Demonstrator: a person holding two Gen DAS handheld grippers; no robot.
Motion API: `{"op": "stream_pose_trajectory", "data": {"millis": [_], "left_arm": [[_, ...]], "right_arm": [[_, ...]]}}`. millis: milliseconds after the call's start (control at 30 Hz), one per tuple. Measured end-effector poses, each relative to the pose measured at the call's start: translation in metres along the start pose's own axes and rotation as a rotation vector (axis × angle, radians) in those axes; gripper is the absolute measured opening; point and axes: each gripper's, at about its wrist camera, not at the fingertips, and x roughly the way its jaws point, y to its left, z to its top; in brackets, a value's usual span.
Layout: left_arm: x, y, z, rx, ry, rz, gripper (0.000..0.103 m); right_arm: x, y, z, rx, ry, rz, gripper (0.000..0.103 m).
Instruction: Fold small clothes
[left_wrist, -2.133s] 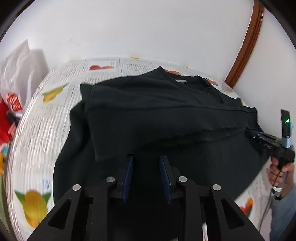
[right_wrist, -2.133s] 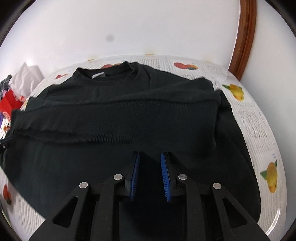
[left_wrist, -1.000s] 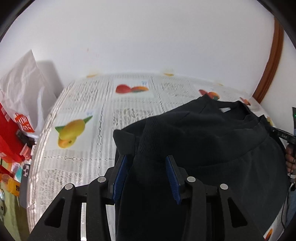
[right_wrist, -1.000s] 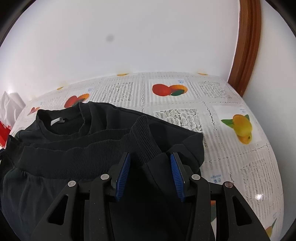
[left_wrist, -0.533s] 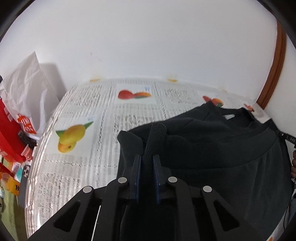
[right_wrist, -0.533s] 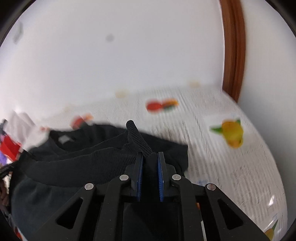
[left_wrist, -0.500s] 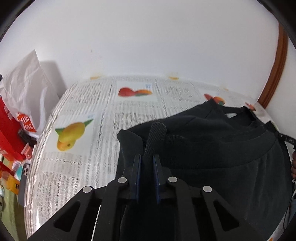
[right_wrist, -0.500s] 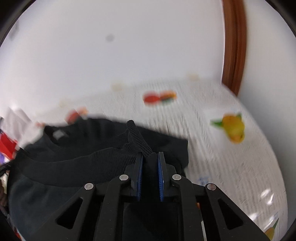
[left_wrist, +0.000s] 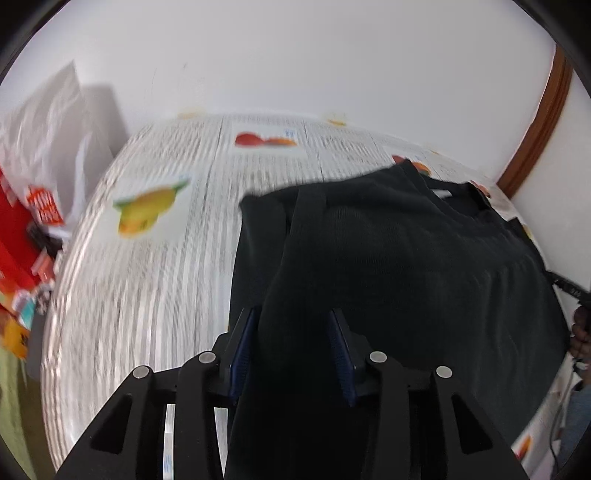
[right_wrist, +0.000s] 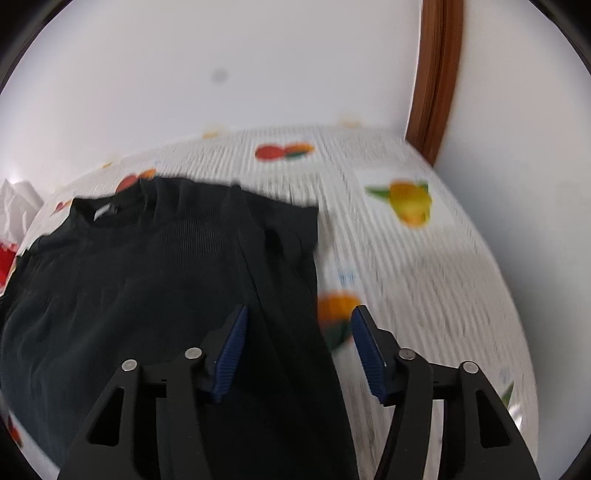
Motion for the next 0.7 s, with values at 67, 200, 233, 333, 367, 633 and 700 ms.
{"op": "stream_pose_trajectory", "data": {"millis": [67, 200, 233, 333, 367, 633, 700], "left_arm": [[-0.006, 0.007, -0.012, -0.023, 0.009, -0.019, 0.039], [-0.013, 0.017, -0.032, -0.050, 0.017, -0.030, 0.039], [-0.013, 0.017, -0.035, -0.047, 0.017, -0.030, 0.039], [-0.014, 0.018, -0.041, -0.056, 0.004, -0.030, 0.038], [-0.013, 0.017, -0.041, -0.064, 0.001, -0.035, 0.025], [-0.003, -0.017, -0.021, -0.035, -0.030, -0.027, 0.011], [0.004, -0.028, -0.010, -0.038, -0.030, -0.066, 0.011]], "right_arm": [[0.003, -0.002, -0.009, -0.002, 0.028, 0.017, 0.058], [0.009, -0.005, -0.012, 0.031, 0.039, 0.060, 0.056], [0.011, -0.006, -0.009, 0.049, 0.045, 0.077, 0.050], [0.020, -0.004, -0.002, 0.074, 0.074, 0.122, 0.033], [0.021, 0.000, -0.001, 0.054, 0.075, 0.111, 0.030], [0.010, -0.016, 0.015, -0.034, 0.003, 0.091, 0.013], [0.016, -0.029, 0.022, -0.019, -0.009, 0.036, 0.013]]}}
